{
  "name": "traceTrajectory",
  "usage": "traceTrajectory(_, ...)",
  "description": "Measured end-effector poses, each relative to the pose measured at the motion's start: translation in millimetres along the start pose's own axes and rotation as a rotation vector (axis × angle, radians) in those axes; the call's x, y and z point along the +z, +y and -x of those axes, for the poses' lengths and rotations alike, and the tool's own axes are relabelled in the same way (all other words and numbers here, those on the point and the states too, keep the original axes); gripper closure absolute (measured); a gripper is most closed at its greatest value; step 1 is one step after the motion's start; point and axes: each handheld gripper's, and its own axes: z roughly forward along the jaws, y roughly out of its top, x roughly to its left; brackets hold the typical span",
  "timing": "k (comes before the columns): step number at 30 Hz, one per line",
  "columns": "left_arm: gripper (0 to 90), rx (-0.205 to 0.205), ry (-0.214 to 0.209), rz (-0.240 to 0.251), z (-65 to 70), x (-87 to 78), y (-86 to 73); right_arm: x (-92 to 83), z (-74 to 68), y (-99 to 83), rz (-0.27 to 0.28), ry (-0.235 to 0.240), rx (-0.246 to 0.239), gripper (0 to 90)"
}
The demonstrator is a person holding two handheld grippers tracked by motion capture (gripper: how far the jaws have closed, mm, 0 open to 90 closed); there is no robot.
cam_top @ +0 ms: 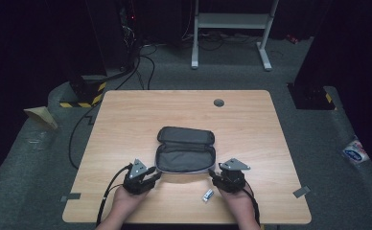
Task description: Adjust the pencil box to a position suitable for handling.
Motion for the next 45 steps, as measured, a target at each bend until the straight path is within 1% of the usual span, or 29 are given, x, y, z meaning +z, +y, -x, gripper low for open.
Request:
traceTrajectory(2,63.7,-0.014,0.000,0.008,-0.2,1.5,1.2,3.0,1.3,0.8,-0.003,-0.006,0.003,51.5)
traceTrajectory(6,64.4,-0.029,0.003,0.010,-2.4,2.6,2.0,6.9,4.5,1.5,-0.007,-0.006,0.020,52.1)
traceTrajectory(7,64.5,-0.022,0.013,0.011,-3.6,2.4,2.3,7.4,4.7,1.6,-0.007,-0.006,0.019,52.2)
traceTrajectory(8,64.7,-0.037,0.012,0.013,-3.6,2.6,2.3,7.9,4.7,2.0,-0.005,-0.003,0.018,52.2)
traceTrajectory(9,64.9,-0.032,0.014,0.011,-5.1,2.5,2.5,8.3,4.7,2.4,-0.003,-0.001,0.014,52.2)
traceTrajectory(10,65.1,-0.039,0.013,0.014,-4.9,2.7,2.4,8.5,3.8,2.7,-0.003,0.001,0.016,52.1)
traceTrajectory(12,65.4,-0.038,0.015,0.016,-6.0,2.7,2.6,9.0,2.3,3.5,-0.001,0.005,0.014,52.1)
traceTrajectory(13,65.5,-0.047,0.010,0.017,-5.4,2.9,2.5,9.3,1.2,3.9,0.001,0.006,0.004,52.1)
traceTrajectory(16,65.8,-0.040,0.007,0.016,-4.8,3.4,2.7,9.6,-0.7,4.4,0.003,0.007,-0.006,51.9)
traceTrajectory(20,65.8,-0.043,0.003,0.018,-4.7,3.5,3.0,9.3,-2.2,4.6,0.005,0.009,-0.007,52.1)
traceTrajectory(23,65.9,-0.044,0.003,0.020,-4.8,3.4,2.9,9.1,-2.3,4.7,0.010,0.009,-0.017,52.2)
traceTrajectory(24,65.9,-0.047,0.002,0.020,-4.7,3.2,2.9,8.9,-2.3,4.8,0.010,0.009,-0.017,52.1)
traceTrajectory(26,65.9,-0.035,0.006,0.018,-5.9,1.9,3.3,8.4,-2.7,4.7,0.009,0.008,-0.012,51.9)
traceTrajectory(29,65.9,-0.041,0.008,0.025,-5.6,-0.4,3.2,6.4,-2.0,4.6,0.014,0.004,-0.007,51.0)
traceTrajectory(30,65.8,-0.031,0.009,0.025,-6.2,-1.4,3.2,5.9,-1.8,4.4,0.016,0.002,-0.002,50.9)
traceTrajectory(34,65.3,-0.033,0.012,0.027,-6.2,-4.5,2.4,4.3,-0.3,3.8,0.020,0.000,0.001,50.4)
traceTrajectory(37,64.8,-0.024,0.020,0.028,-9.0,-8.2,1.5,2.9,0.0,3.0,0.021,-0.003,0.005,50.5)
traceTrajectory(41,64.9,-0.044,0.019,0.028,-11.8,-10.1,0.9,2.1,1.2,2.5,0.024,-0.006,0.006,51.4)
traceTrajectory(43,65.5,-0.046,0.015,0.029,-11.6,-8.2,1.1,3.5,1.9,2.5,0.023,-0.009,0.003,52.3)
traceTrajectory(45,66.2,-0.047,0.014,0.025,-11.1,-6.3,1.4,5.8,2.6,2.7,0.018,-0.021,0.011,52.9)
